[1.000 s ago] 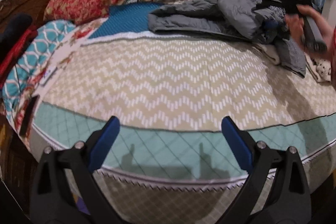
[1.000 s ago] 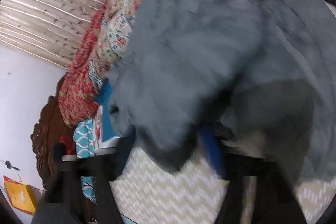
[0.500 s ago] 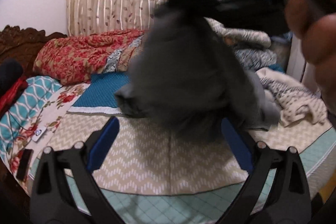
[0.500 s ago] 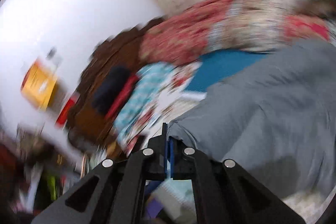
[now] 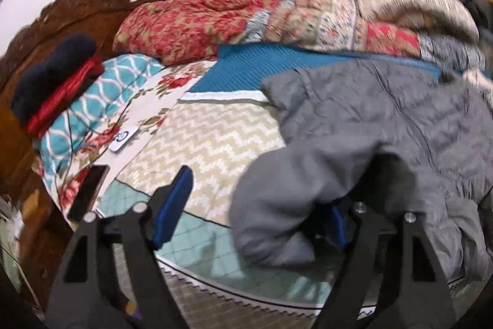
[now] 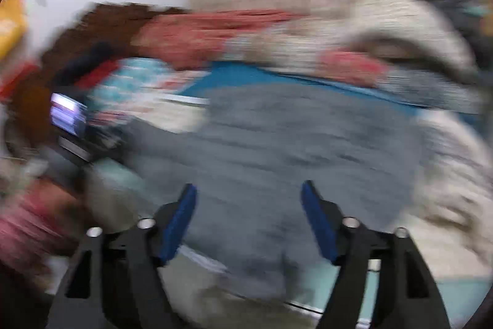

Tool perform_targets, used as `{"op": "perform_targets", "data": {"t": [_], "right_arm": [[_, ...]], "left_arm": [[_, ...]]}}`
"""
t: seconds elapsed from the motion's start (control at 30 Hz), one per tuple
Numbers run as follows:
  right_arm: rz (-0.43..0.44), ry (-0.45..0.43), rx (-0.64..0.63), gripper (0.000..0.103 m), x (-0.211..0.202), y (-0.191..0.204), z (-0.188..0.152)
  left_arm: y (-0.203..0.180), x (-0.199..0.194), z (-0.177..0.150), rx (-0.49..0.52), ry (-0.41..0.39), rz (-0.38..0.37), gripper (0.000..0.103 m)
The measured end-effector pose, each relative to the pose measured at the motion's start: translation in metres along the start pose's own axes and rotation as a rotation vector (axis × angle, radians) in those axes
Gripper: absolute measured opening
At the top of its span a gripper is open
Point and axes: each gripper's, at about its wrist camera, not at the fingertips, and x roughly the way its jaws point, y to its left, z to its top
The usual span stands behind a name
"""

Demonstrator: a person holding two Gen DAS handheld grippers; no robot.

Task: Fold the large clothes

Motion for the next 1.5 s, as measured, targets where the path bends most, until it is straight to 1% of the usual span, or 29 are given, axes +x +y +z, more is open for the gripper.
{"op": "perform_targets", "data": {"t": [0.03,0.07,0.13,0.17,0.2,0.27,0.37,0.4,0.43,0.47,0.5,0.53,0.57,0.63,0.67,0.73,0.8,0.83,0.9,0.97,1.0,1.07,1.13,1.2,1.23,1.3,1.37,1.43,1.5], "right_arm": [[-0.080,0.015,-0.001,0.071,0.000,-0.013,-0.018],[-0.183,0.067,-0.027,0.071,0.005,-0.030,-0.042],[-0.275,0.164,-0.072,0.071,0.018,-0.047,-0.071],[-0.290,0.215,-0.081,0.071,0.026,-0.057,-0.085],[-0.295,0.233,-0.074,0.071,0.036,-0.061,-0.090],[-0.291,0.266,-0.031,0.071,0.054,-0.074,-0.093],[-0.290,0.299,0.043,0.071,0.078,-0.100,-0.090],[-0.285,0.302,0.037,0.071,0.076,-0.106,-0.094],[-0.276,0.314,0.021,0.071,0.080,-0.107,-0.092],[-0.264,0.338,-0.003,0.071,0.087,-0.111,-0.092],[-0.264,0.350,-0.014,0.071,0.091,-0.112,-0.090],[-0.260,0.363,-0.020,0.071,0.097,-0.116,-0.091],[-0.241,0.381,-0.020,0.071,0.104,-0.119,-0.092],[-0.222,0.392,-0.025,0.071,0.109,-0.114,-0.095],[-0.217,0.388,-0.034,0.071,0.111,-0.113,-0.095],[-0.207,0.372,-0.059,0.071,0.113,-0.108,-0.093],[-0.187,0.367,-0.077,0.071,0.112,-0.104,-0.093],[-0.178,0.368,-0.085,0.071,0.112,-0.104,-0.093],[-0.146,0.383,-0.099,0.071,0.110,-0.104,-0.095],[-0.134,0.399,-0.109,0.071,0.110,-0.110,-0.093],[-0.128,0.405,-0.107,0.071,0.107,-0.113,-0.094],[-0.118,0.413,-0.085,0.071,0.102,-0.121,-0.096],[-0.103,0.417,-0.058,0.071,0.102,-0.125,-0.098],[-0.098,0.415,-0.019,0.071,0.106,-0.129,-0.097],[-0.098,0.408,0.005,0.071,0.108,-0.130,-0.097],[-0.084,0.395,0.053,0.071,0.111,-0.130,-0.095],[-0.061,0.390,0.084,0.071,0.109,-0.128,-0.093],[-0.057,0.384,0.067,0.071,0.105,-0.124,-0.089],[-0.059,0.373,0.056,0.071,0.097,-0.124,-0.085]], "left_arm": [[0.003,-0.002,-0.004,0.025,-0.018,0.008,0.074],[0.004,-0.005,-0.007,0.056,-0.032,0.016,0.074],[-0.005,-0.017,-0.020,0.158,-0.061,0.041,0.077],[-0.008,-0.021,-0.026,0.197,-0.071,0.045,0.079],[-0.014,-0.025,-0.033,0.253,-0.089,0.059,0.081],[-0.025,-0.033,-0.048,0.350,-0.114,0.102,0.081],[-0.044,-0.046,-0.080,0.541,-0.191,0.210,0.081],[-0.050,-0.057,-0.095,0.620,-0.248,0.250,0.081],[-0.054,-0.064,-0.102,0.666,-0.289,0.270,0.081],[-0.062,-0.075,-0.115,0.754,-0.378,0.308,0.085],[-0.068,-0.080,-0.122,0.811,-0.436,0.327,0.088],[-0.075,-0.087,-0.130,0.889,-0.515,0.342,0.089],[-0.084,-0.090,-0.140,0.996,-0.607,0.346,0.089],[-0.094,-0.086,-0.147,1.130,-0.676,0.325,0.089],[-0.099,-0.081,-0.149,1.194,-0.694,0.298,0.089],[-0.108,-0.068,-0.149,1.279,-0.687,0.235,0.089],[-0.117,-0.047,-0.149,1.389,-0.632,0.161,0.089],[-0.120,-0.041,-0.148,1.421,-0.623,0.144,0.089],[-0.121,-0.034,-0.144,1.485,-0.633,0.139,0.089],[-0.109,-0.050,-0.132,1.508,-0.674,0.129,0.089],[-0.103,-0.056,-0.134,1.503,-0.672,0.099,0.089],[-0.086,-0.072,-0.133,1.509,-0.626,0.021,0.089],[-0.081,-0.071,-0.147,1.559,-0.597,-0.012,0.089],[-0.077,-0.065,-0.164,1.636,-0.612,-0.002,0.089],[-0.079,-0.062,-0.170,1.644,-0.613,0.001,0.089],[-0.087,-0.052,-0.170,1.629,-0.590,-0.003,0.089],[-0.094,-0.041,-0.171,1.655,-0.584,0.002,0.089],[-0.094,-0.029,-0.176,1.748,-0.627,0.033,0.089],[-0.087,-0.026,-0.176,1.804,-0.615,0.037,0.089]]}}
